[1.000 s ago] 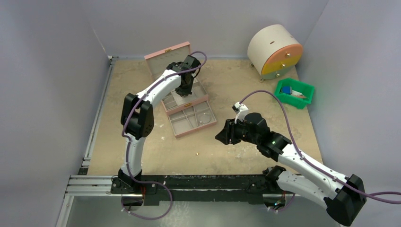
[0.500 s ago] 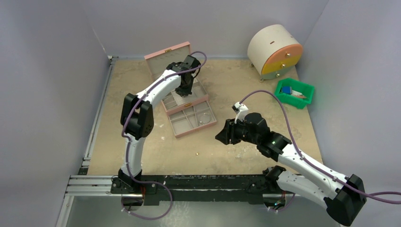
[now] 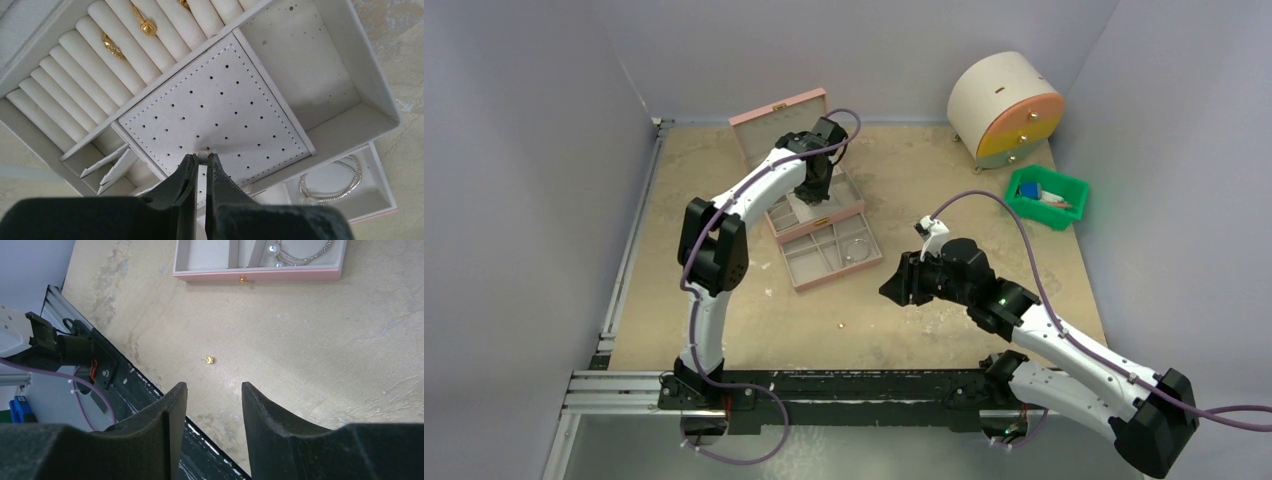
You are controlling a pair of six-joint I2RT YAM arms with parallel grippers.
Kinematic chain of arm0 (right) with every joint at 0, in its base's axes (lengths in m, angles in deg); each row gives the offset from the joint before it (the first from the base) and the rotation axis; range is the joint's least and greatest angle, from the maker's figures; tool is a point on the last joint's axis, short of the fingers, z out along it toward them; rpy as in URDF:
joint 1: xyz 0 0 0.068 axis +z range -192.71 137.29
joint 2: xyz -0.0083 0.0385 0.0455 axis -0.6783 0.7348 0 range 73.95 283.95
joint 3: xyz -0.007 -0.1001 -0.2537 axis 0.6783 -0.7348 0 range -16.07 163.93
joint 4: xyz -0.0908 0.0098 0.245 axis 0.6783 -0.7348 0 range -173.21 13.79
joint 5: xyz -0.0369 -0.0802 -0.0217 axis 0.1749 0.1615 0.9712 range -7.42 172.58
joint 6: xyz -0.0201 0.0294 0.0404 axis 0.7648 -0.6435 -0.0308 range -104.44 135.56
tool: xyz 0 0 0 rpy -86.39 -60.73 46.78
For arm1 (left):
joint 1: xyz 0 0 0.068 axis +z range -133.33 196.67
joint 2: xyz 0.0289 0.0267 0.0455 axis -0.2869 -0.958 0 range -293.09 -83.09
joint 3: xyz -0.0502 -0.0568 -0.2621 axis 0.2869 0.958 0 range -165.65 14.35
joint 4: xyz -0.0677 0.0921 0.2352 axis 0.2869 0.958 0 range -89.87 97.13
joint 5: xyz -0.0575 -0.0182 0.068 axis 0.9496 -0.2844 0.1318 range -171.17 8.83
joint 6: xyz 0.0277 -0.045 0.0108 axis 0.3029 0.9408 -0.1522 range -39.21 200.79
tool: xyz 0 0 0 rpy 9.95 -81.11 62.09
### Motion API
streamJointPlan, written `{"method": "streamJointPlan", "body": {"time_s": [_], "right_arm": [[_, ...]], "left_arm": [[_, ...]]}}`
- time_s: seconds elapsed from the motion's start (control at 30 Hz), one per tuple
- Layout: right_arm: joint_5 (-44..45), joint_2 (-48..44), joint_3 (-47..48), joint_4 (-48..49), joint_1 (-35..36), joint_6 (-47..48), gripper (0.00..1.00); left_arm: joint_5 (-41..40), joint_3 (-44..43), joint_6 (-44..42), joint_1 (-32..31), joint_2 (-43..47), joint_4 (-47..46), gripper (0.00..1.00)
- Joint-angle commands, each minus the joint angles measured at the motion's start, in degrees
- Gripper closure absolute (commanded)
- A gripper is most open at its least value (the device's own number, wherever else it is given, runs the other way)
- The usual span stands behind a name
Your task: Organize the mixed jewelry
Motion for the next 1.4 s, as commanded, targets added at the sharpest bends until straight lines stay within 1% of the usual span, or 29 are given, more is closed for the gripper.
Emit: {"method": "streamJointPlan", "body": {"time_s": [0.0,0.3,0.77,1.37], "right_arm": [[-0.04,0.03,2.13,1.77,0.01,0.19,0.53],[-0.13,0.21,2.17,1.86,0.0,0.15,0.53],[-0.22,0.47,2.11,2.13,-0.01,-0.05,0.53],[-0.04,0.03,2.04,1.77,-0.01,0.11,0.53]], "left_arm": [[-2.18,0.59,-0.31,0.36,3.53,-0.6,1.0],[-2.41,1.18,-0.13,0.37,4.96,-1.16,1.0],[1.59,1.75,-0.21,0.21,4.99,-2.12,1.0],[0.19,1.44,-0.22,0.21,3.25,-2.03,1.0]]}}
